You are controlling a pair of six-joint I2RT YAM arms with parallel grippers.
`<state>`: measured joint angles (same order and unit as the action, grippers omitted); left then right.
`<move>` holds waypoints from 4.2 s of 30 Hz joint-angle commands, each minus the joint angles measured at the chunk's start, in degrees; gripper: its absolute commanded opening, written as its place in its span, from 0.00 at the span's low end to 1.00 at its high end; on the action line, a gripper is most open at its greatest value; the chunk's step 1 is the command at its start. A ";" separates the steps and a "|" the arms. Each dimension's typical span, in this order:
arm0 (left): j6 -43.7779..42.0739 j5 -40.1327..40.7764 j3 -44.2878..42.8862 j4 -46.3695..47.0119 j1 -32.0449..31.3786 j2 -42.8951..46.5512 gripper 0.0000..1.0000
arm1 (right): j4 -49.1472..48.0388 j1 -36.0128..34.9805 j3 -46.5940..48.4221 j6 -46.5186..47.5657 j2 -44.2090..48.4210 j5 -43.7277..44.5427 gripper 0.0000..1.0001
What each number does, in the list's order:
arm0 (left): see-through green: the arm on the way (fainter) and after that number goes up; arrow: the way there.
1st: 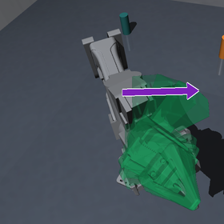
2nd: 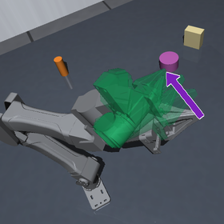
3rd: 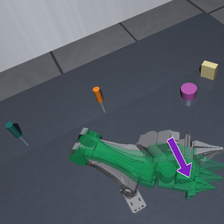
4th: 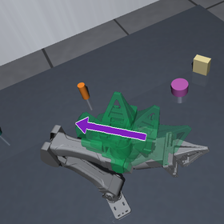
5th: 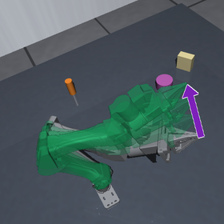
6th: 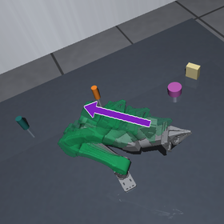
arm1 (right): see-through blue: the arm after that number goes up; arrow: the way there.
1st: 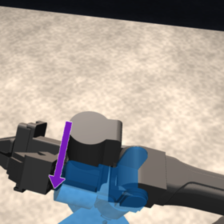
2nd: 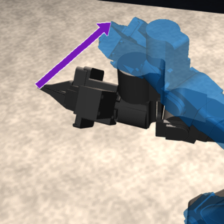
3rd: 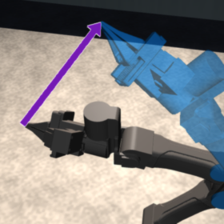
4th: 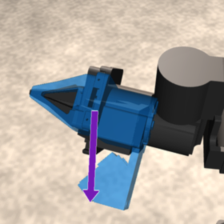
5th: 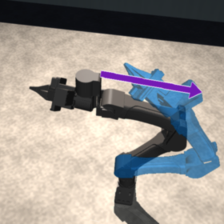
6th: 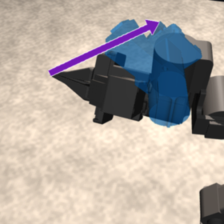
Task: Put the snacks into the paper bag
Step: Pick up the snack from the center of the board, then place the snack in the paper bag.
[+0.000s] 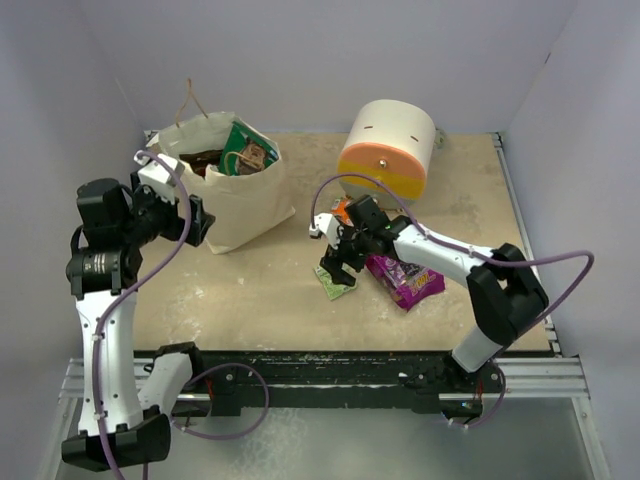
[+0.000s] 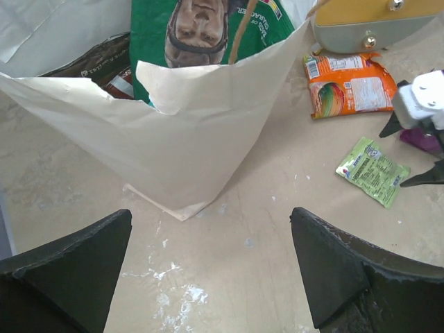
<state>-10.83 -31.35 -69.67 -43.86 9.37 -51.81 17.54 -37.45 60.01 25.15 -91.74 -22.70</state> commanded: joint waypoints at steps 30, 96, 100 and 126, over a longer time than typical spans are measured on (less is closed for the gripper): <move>-2.30 -2.92 3.23 2.66 0.38 5.83 0.99 | -2.76 -5.18 4.25 -8.22 -11.16 6.90 0.81; 0.94 -30.66 7.95 8.05 -4.81 -2.14 0.89 | -2.91 -6.87 22.26 -3.14 5.43 -0.23 0.00; 8.92 -31.35 7.98 12.47 -6.18 -4.17 0.85 | -4.48 -8.21 22.70 -5.24 7.08 -0.49 0.00; 13.57 -28.64 8.16 17.71 -13.41 -2.79 0.00 | -4.89 -12.25 22.17 -4.10 10.27 1.43 0.44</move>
<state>7.57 -60.42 -59.24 -25.41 -3.88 -57.63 14.22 -49.50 82.89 19.49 -85.32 -21.71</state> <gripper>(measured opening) 0.009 0.324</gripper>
